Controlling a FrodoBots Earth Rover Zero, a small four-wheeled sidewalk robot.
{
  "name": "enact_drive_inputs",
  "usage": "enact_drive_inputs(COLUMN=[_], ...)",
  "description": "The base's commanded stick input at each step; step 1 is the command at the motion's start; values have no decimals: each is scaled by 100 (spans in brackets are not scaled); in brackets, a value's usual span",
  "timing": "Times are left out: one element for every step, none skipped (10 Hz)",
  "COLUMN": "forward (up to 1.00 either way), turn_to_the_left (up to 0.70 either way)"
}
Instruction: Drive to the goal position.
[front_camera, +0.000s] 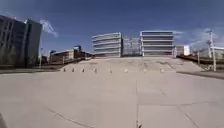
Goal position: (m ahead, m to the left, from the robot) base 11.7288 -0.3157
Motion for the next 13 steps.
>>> enact_drive_inputs(forward=[43,43,43,43,44,44,44,44,44,44,44,43,44], turn_to_the_left=[-1,-1,-1,-1,-1,-1,-1,-1,-1,-1,-1,-1,-1])
